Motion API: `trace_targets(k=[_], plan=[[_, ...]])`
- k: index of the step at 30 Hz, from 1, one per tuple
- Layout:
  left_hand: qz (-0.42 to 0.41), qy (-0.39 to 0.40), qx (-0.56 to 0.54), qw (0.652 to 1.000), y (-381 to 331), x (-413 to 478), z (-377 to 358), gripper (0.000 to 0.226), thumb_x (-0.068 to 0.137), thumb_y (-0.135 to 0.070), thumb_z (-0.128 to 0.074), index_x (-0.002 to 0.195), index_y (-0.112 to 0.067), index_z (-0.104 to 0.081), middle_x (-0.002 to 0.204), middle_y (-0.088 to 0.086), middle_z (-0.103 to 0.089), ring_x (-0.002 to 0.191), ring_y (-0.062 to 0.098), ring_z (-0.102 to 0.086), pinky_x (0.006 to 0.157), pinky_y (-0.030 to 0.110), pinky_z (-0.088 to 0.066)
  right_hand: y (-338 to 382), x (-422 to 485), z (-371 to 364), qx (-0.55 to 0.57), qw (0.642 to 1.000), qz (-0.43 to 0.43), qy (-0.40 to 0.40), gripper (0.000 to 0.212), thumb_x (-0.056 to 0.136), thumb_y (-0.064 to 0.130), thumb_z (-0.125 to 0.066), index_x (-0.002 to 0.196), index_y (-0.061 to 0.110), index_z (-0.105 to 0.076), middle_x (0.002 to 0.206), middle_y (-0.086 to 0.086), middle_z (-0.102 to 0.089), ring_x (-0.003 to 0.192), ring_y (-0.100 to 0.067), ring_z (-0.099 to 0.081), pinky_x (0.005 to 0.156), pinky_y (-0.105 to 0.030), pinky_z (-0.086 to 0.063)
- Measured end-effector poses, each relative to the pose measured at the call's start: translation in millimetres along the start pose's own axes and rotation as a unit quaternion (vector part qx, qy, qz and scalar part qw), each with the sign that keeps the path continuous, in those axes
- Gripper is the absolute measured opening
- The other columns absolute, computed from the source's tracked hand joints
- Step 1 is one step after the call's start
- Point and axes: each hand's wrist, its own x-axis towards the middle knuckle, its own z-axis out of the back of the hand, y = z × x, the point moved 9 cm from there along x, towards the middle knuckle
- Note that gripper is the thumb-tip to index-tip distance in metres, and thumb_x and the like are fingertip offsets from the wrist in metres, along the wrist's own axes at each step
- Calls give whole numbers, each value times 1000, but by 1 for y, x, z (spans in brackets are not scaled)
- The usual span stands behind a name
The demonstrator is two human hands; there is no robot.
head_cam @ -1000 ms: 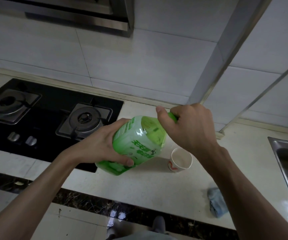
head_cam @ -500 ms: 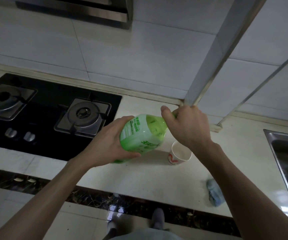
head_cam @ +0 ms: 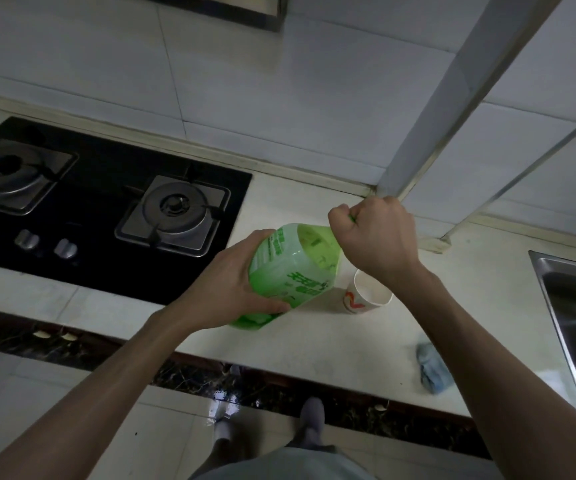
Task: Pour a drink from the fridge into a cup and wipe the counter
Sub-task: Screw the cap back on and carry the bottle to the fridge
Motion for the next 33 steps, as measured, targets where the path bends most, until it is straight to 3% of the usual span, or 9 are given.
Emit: trace_targets(k=[6,11,14,17,21,27,30,33], plan=[[-31,-41,71,996,-1,5,12,92,57,-43,-88,135,-36,-39,121,-14,-55,109,9,-54,88,44,-51,-7,-1,0,37,997,-58,-21,49,89,25,-45,45,9,-28,44,-5,-27,44,-20,-26,51,-31,-31],[-37,15,41,998,-1,5,22,93,56,-41,-92,135,-36,-43,119,-19,-58,111,1,-56,92,38,-52,12,-6,7,-38,998,32,-28,59,92,47,-40,47,9,-36,40,0,-26,40,-19,-28,47,-27,-21],[-32,39,15,999,3,-3,22,91,57,-36,-93,133,-36,-44,118,-19,-59,111,1,-57,92,35,-53,27,-11,6,-63,993,96,-29,57,90,46,-32,45,11,-32,37,3,-22,37,-17,-24,47,-24,-15],[-29,17,15,999,8,-10,21,89,57,-34,-93,132,-37,-45,116,-21,-58,110,-1,-56,91,34,-52,33,-13,2,-74,992,92,-36,51,86,38,-26,42,13,-20,36,4,-16,36,-14,-17,48,-23,-10],[-21,-20,26,999,10,-11,17,89,57,-35,-92,132,-37,-44,114,-21,-58,106,0,-56,89,38,-53,29,-7,-3,-66,996,51,-5,45,83,31,-31,43,12,-23,40,-2,-21,40,-16,-22,47,-25,-13],[-28,-74,75,994,0,-6,11,93,56,-44,-89,135,-35,-40,119,-14,-55,107,10,-54,89,42,-50,3,-3,3,13,999,-22,-20,50,90,19,-45,45,8,-24,43,-6,-23,43,-19,-23,47,-31,-17],[-19,-82,82,993,-8,-3,4,96,55,-42,-90,136,-33,-40,121,-12,-54,109,9,-52,90,34,-47,-18,-6,1,109,992,-67,1,59,94,34,-47,43,10,-32,41,-3,-30,43,-21,-31,51,-31,-27],[6,-98,49,994,-15,1,-6,97,54,-37,-92,136,-31,-40,121,-13,-55,108,5,-54,85,23,-46,-41,-9,0,302,946,-106,47,67,98,52,-40,52,7,-59,45,-4,-54,45,-20,-53,55,-37,-48]])
